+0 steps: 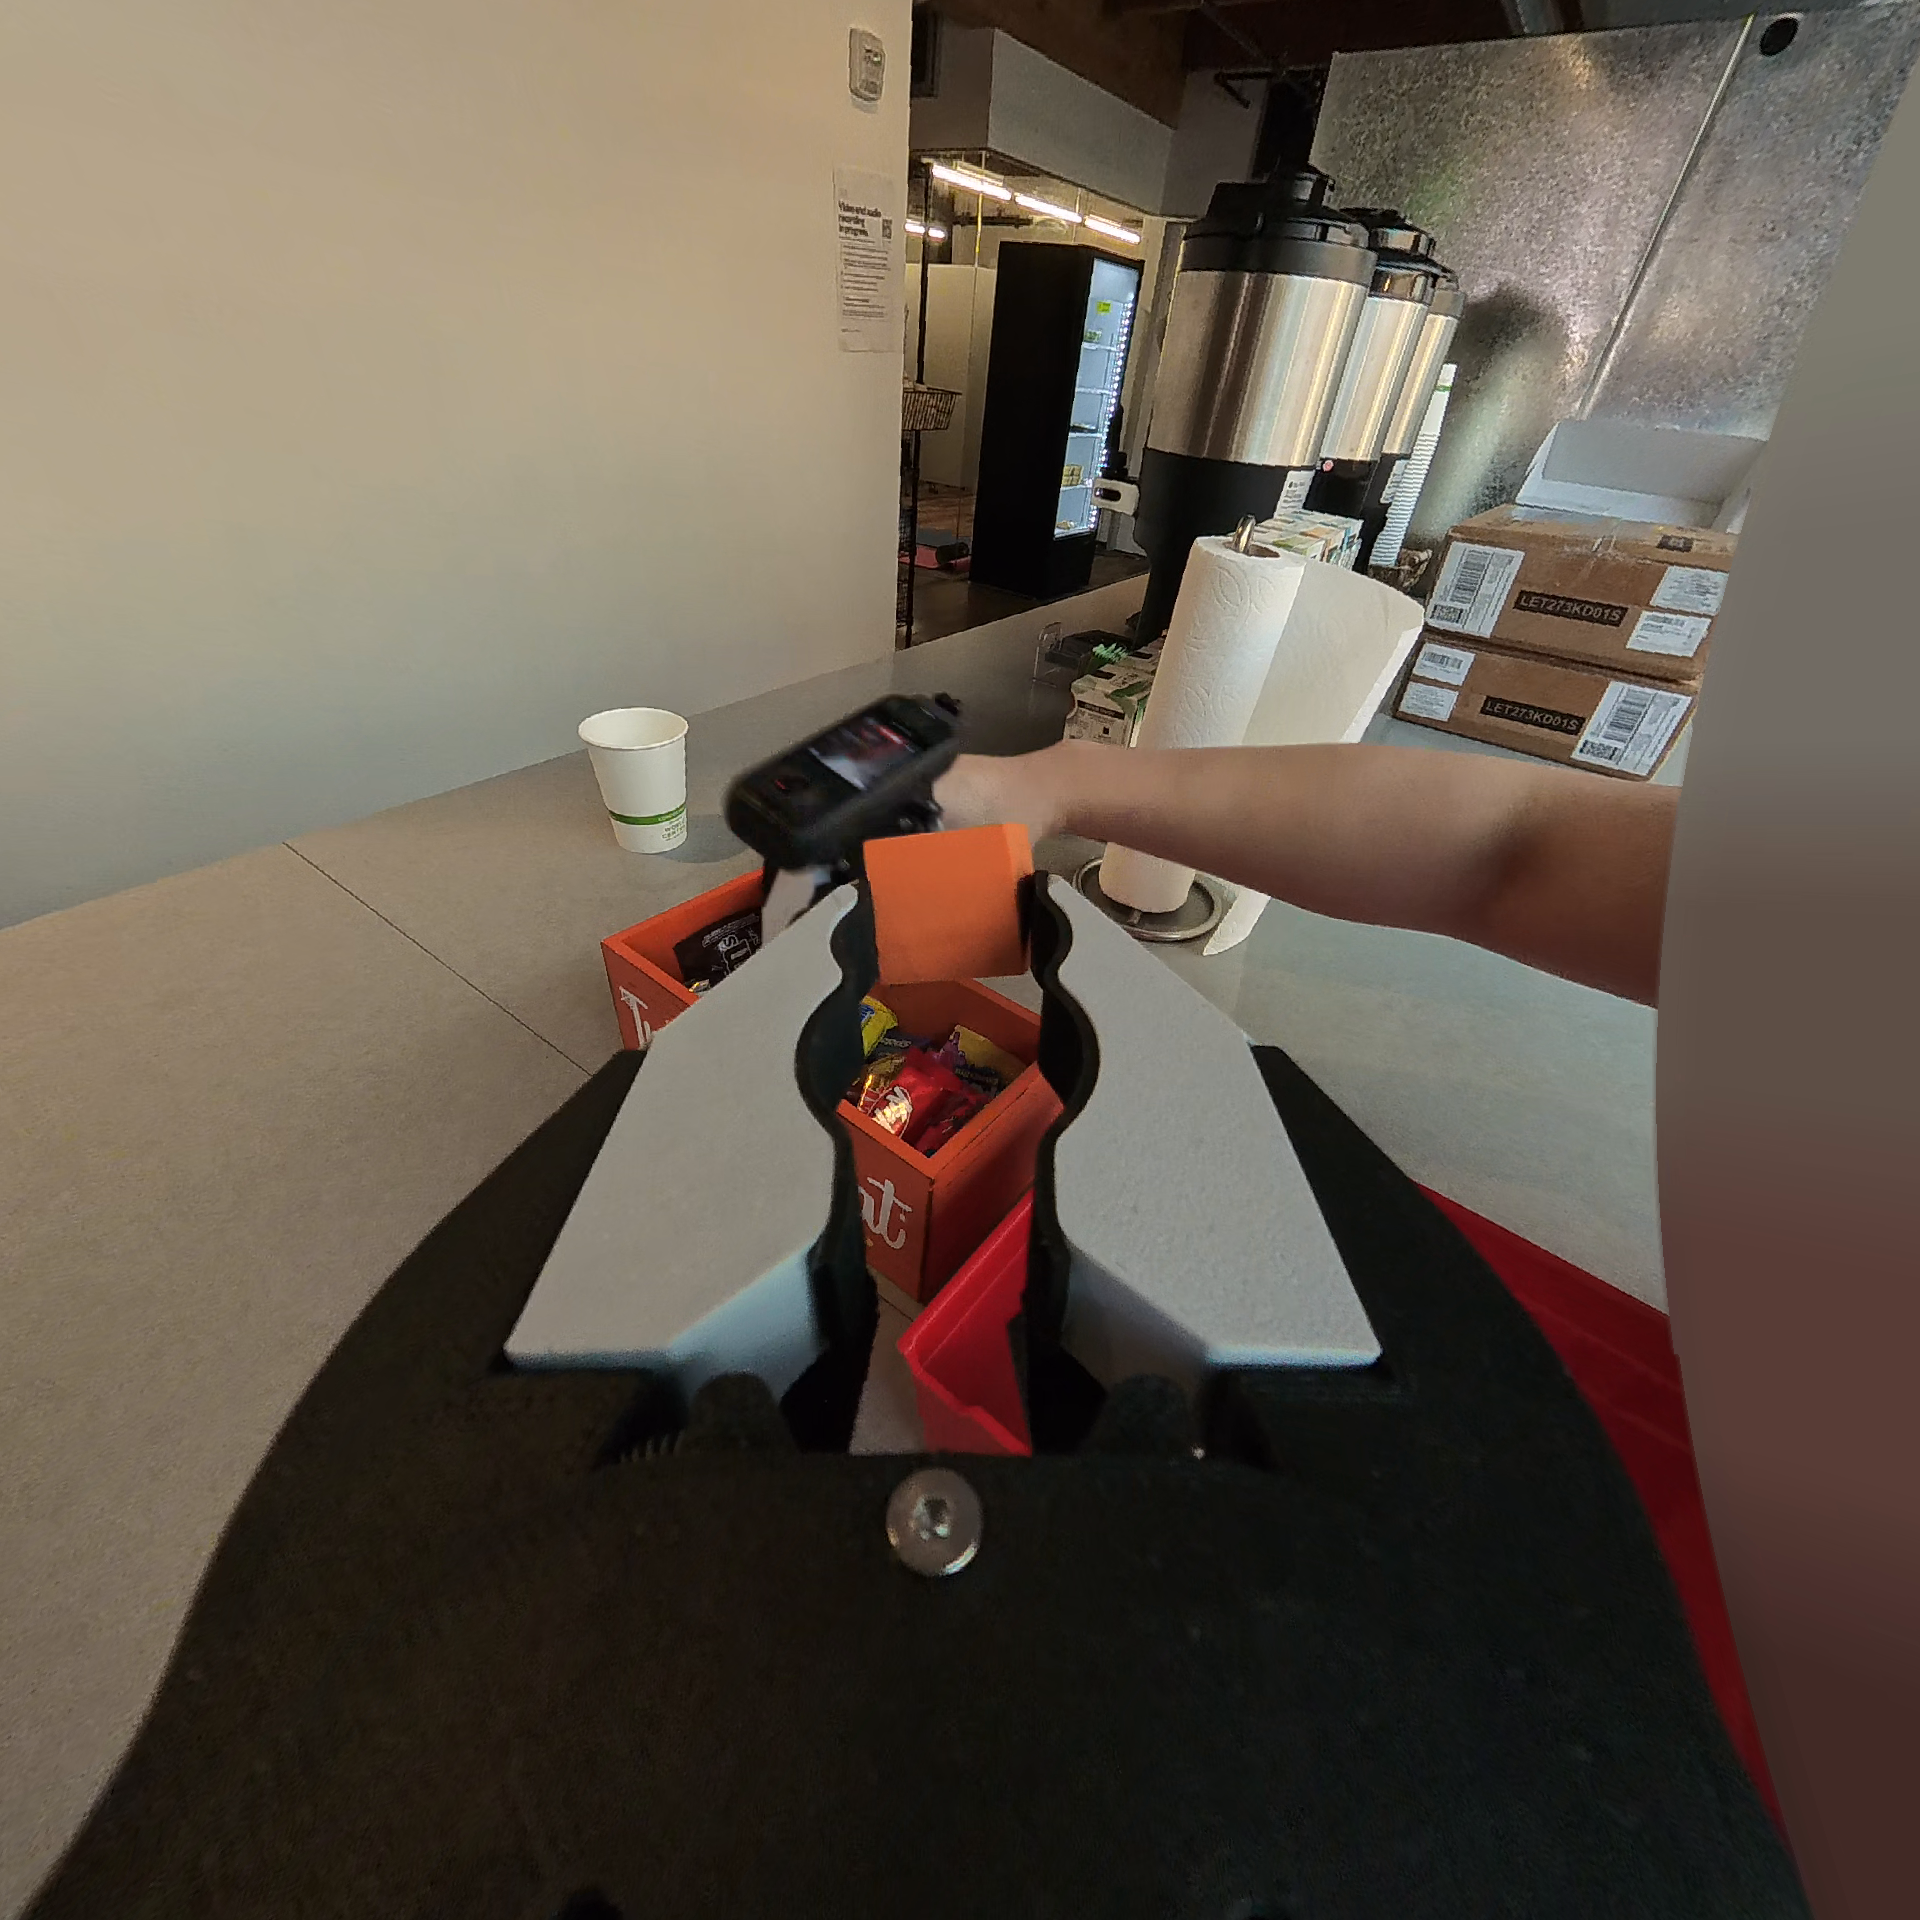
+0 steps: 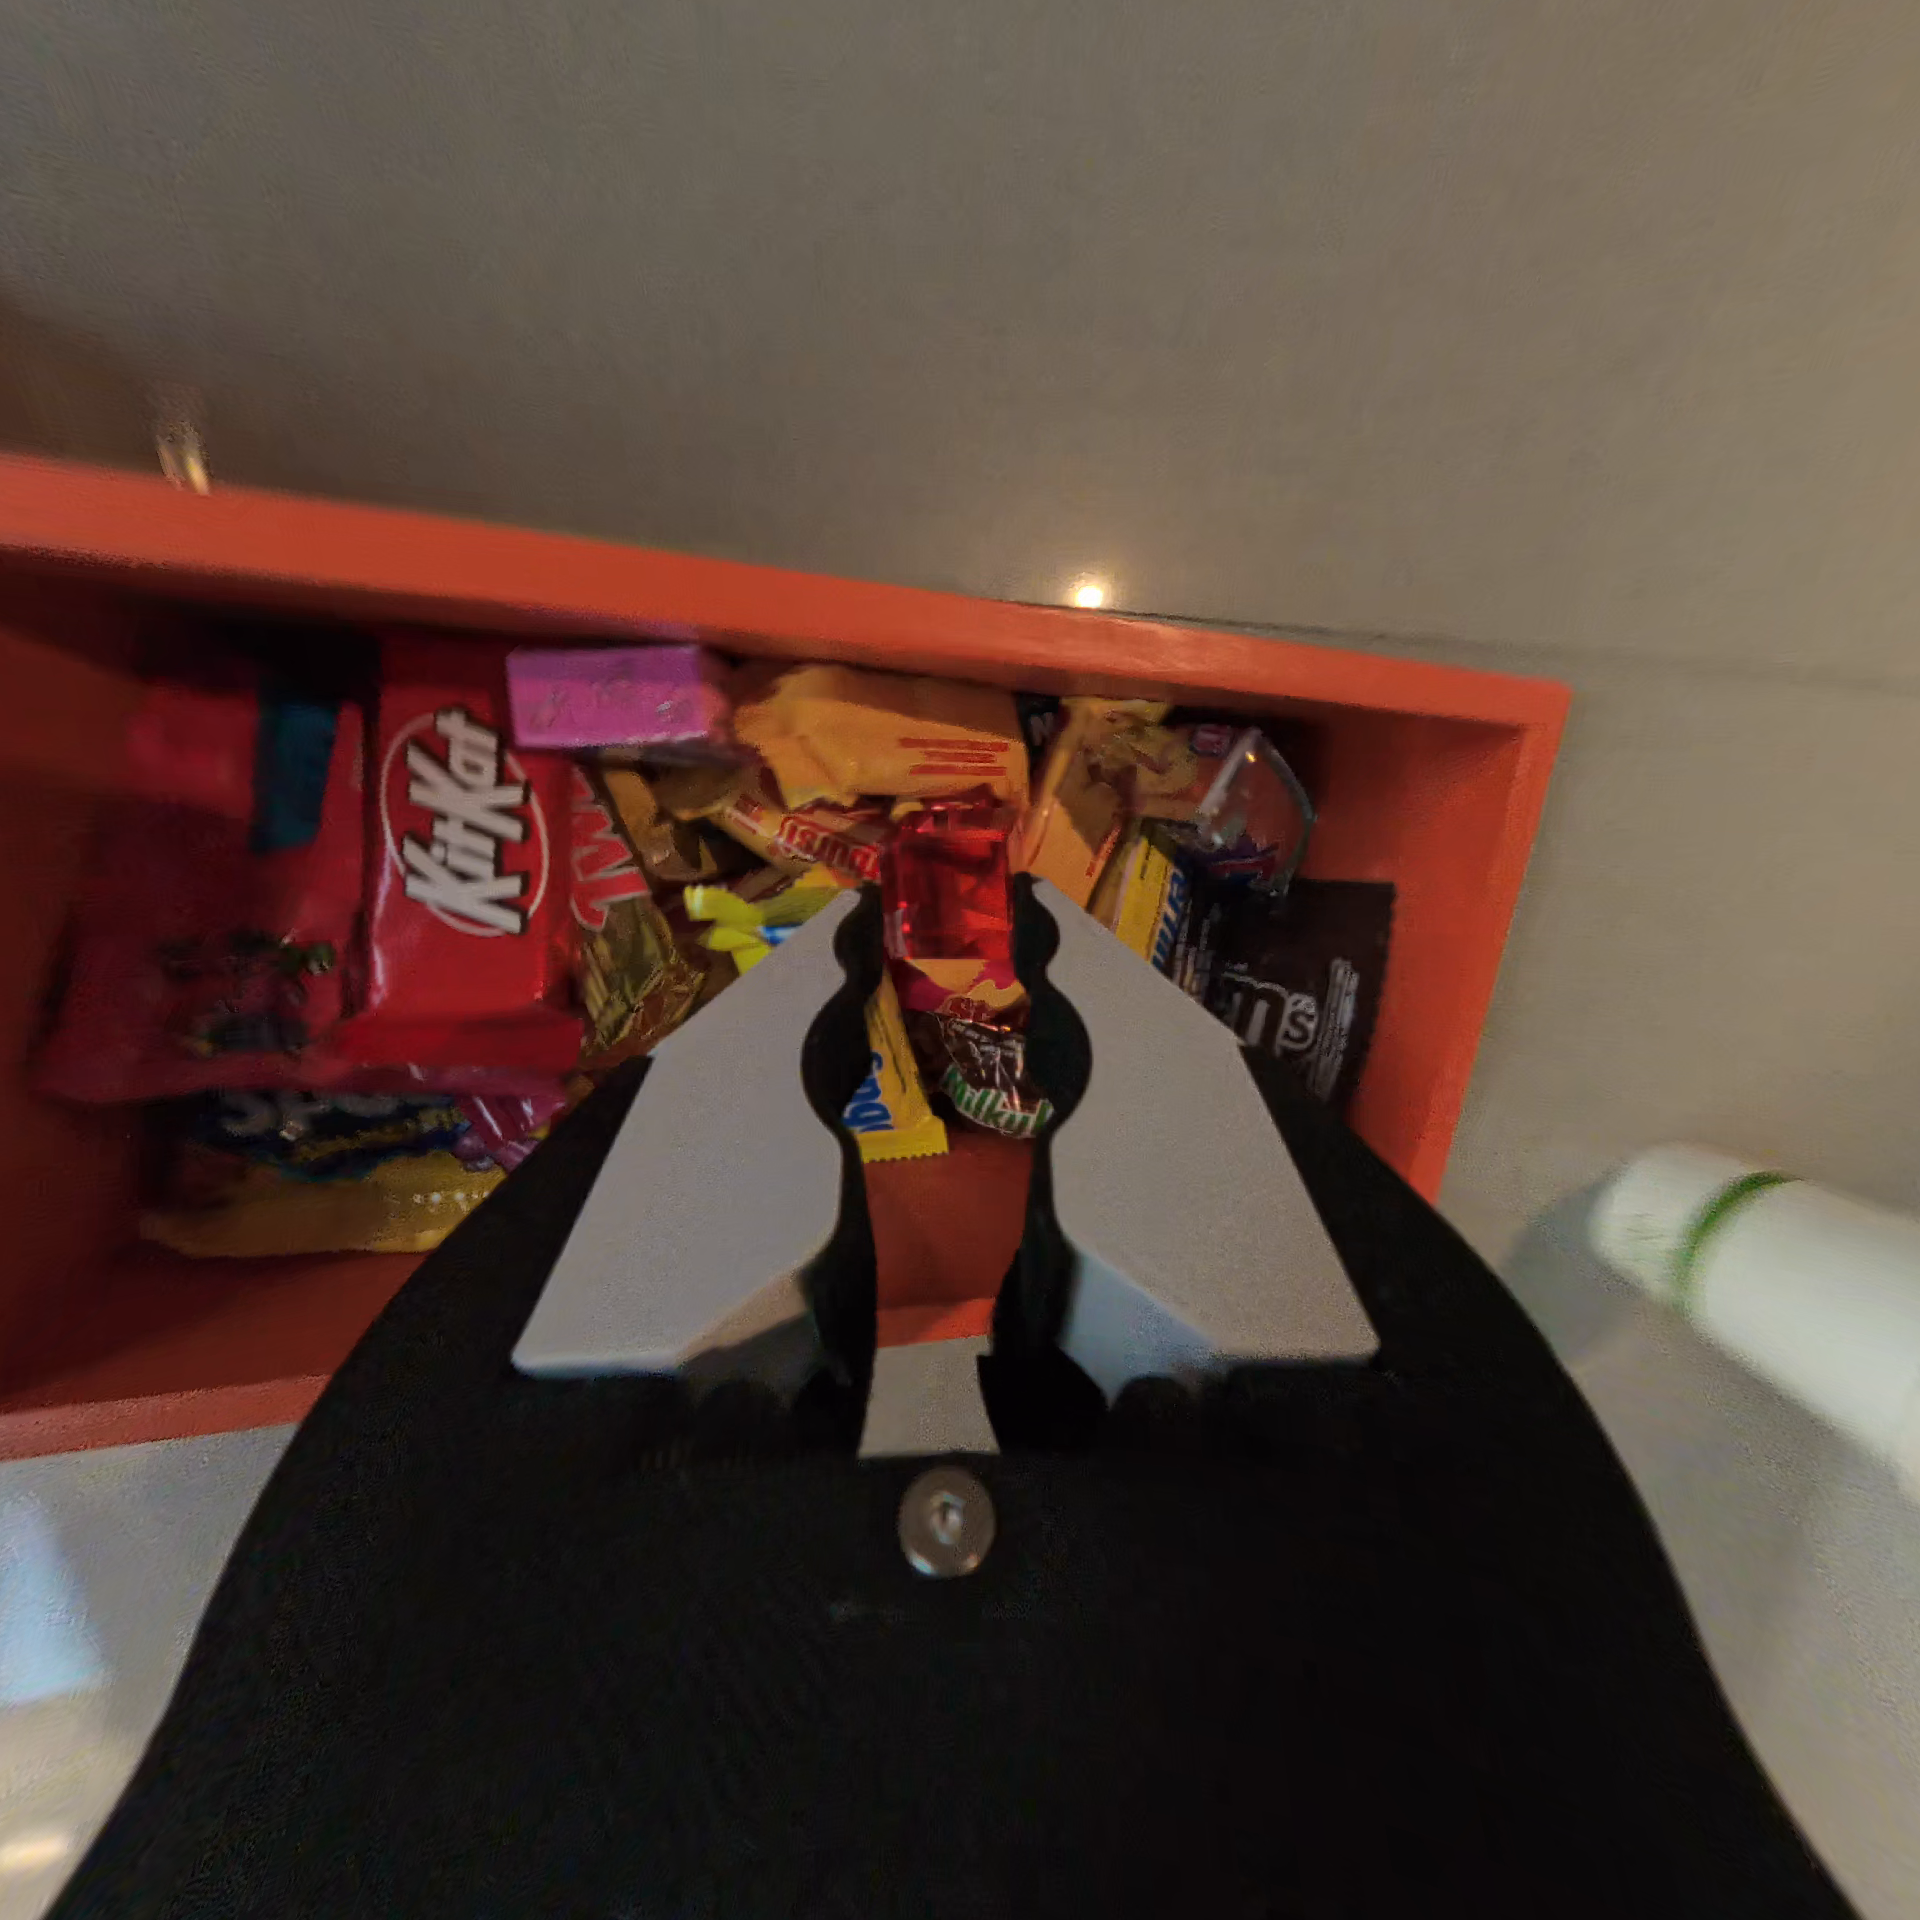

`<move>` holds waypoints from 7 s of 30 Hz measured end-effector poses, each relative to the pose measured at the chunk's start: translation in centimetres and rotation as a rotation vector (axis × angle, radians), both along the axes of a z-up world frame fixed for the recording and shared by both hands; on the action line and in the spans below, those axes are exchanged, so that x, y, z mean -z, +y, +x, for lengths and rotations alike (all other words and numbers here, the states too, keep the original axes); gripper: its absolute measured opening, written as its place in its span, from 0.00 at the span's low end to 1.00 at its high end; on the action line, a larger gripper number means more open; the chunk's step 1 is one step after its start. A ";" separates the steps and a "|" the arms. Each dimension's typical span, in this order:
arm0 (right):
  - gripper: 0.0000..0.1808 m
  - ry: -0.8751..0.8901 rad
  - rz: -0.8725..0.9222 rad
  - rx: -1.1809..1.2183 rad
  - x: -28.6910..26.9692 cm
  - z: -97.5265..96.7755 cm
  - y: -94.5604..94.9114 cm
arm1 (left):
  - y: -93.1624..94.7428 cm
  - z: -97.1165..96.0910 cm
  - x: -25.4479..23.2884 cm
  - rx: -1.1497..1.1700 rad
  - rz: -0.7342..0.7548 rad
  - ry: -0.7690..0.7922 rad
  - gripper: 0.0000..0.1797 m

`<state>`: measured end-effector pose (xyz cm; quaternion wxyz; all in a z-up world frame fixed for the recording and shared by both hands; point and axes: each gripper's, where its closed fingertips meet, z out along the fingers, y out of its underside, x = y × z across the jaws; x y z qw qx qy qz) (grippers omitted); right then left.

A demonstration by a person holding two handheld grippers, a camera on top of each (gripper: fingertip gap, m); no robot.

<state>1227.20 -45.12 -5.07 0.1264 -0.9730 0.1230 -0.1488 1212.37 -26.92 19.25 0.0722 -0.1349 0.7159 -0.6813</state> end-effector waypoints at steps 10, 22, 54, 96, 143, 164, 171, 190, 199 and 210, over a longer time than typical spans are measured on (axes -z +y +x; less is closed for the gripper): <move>0.13 0.422 0.173 0.277 0.9 0.9 0.2 | 0.0 0.4 0.2 0.004 0.001 0.013 0.15; 0.13 0.358 0.274 0.245 0.7 0.8 0.4 | 0.0 0.1 -0.1 0.012 -0.007 0.007 0.15; 0.26 -0.015 0.002 0.065 0.5 1.0 -0.1 | -0.1 -0.6 -0.3 0.024 0.001 -0.005 0.15; 0.13 0.179 -0.107 0.094 1.8 0.4 -0.6 | -0.7 -0.7 0.4 0.036 0.030 0.008 0.15; 0.19 0.147 0.040 0.187 1.2 1.1 -0.6 | -0.9 -0.6 0.7 0.038 0.037 0.017 0.15; 0.24 0.023 0.768 -0.228 -18.2 -16.2 10.2 | -6.4 -1.0 6.4 0.222 0.245 -0.107 0.15; 0.20 0.028 0.700 -0.221 -17.8 -17.0 11.7 | -7.8 -2.6 8.0 0.281 0.334 -0.169 0.15; 0.13 0.189 0.085 0.190 -8.4 -3.0 0.7 | -0.9 1.0 3.1 0.037 0.151 -0.042 0.22; 0.13 0.274 -0.034 0.219 -2.6 0.3 -0.4 | 1.3 0.7 2.0 0.010 0.107 -0.022 0.23; 0.14 0.266 -0.139 0.209 -1.9 0.7 -0.5 | 0.2 1.0 3.1 0.027 0.153 0.017 0.23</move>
